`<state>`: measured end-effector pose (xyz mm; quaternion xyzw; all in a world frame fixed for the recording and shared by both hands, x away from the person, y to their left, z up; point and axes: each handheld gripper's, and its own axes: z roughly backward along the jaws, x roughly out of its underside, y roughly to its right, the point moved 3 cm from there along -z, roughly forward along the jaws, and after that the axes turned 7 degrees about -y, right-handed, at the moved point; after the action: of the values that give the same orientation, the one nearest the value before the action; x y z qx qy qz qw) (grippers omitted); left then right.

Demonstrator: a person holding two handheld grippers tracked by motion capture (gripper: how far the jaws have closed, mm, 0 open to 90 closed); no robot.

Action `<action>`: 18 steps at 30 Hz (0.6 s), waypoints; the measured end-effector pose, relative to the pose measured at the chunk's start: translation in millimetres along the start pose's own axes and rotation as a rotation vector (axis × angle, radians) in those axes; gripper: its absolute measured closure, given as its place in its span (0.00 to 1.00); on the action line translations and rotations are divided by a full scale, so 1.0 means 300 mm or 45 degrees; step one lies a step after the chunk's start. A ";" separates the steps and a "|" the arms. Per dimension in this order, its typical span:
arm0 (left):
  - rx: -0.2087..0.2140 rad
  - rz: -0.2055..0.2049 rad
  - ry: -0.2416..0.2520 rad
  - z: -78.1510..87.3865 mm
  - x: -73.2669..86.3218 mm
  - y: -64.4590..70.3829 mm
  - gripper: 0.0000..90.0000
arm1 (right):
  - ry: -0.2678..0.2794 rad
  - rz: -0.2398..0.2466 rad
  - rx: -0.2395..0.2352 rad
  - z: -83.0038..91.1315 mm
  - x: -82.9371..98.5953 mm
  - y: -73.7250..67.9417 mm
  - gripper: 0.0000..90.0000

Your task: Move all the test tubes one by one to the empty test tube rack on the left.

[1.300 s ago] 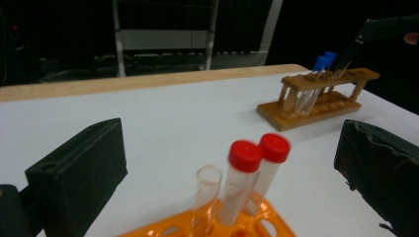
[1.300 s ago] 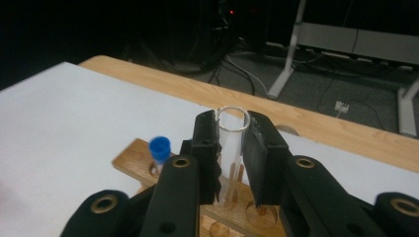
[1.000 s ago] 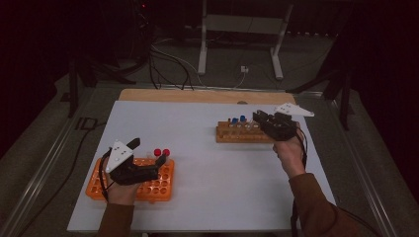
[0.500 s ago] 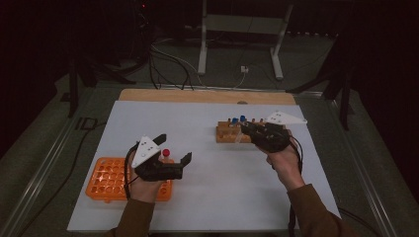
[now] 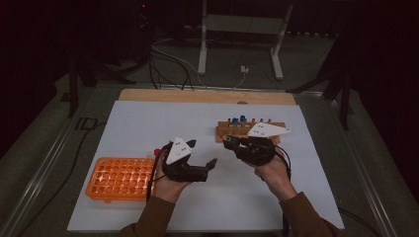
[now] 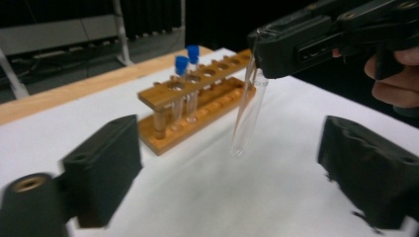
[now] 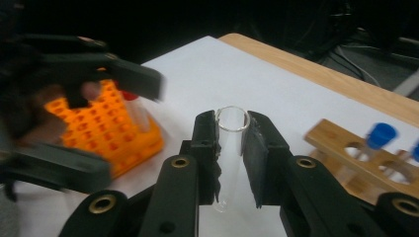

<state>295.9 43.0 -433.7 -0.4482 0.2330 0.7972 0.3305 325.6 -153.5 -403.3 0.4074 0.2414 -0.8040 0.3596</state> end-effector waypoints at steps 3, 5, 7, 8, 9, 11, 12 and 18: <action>0.034 -0.030 -0.003 -0.012 -0.001 0.011 0.32 | -0.003 0.019 -0.036 -0.005 -0.002 -0.024 0.84; 0.065 -0.046 -0.003 -0.018 -0.001 0.016 0.45 | -0.006 0.030 -0.049 -0.007 -0.004 -0.036 0.84; 0.087 -0.061 -0.018 -0.025 0.000 0.020 0.55 | -0.010 0.044 -0.066 -0.011 -0.005 -0.050 0.84; 0.093 -0.065 -0.022 -0.026 0.000 0.020 0.58 | -0.013 0.048 -0.073 -0.012 -0.005 -0.055 0.84; 0.095 -0.065 -0.024 -0.028 0.001 0.021 0.62 | -0.014 0.054 -0.077 -0.013 -0.005 -0.058 0.84; 0.107 -0.071 -0.033 -0.033 0.003 0.020 0.68 | -0.020 0.059 -0.088 -0.017 -0.005 -0.066 0.84; 0.106 -0.069 -0.037 -0.034 0.003 0.020 0.70 | -0.023 0.062 -0.094 -0.019 -0.005 -0.069 0.84; 0.113 -0.080 -0.052 -0.037 0.006 0.019 0.81 | -0.032 0.080 -0.117 -0.026 -0.002 -0.082 0.84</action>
<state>297.2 32.4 -440.3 -0.4238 0.2472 0.7843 0.3797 310.6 -132.6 -404.8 0.3877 0.2605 -0.7854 0.4061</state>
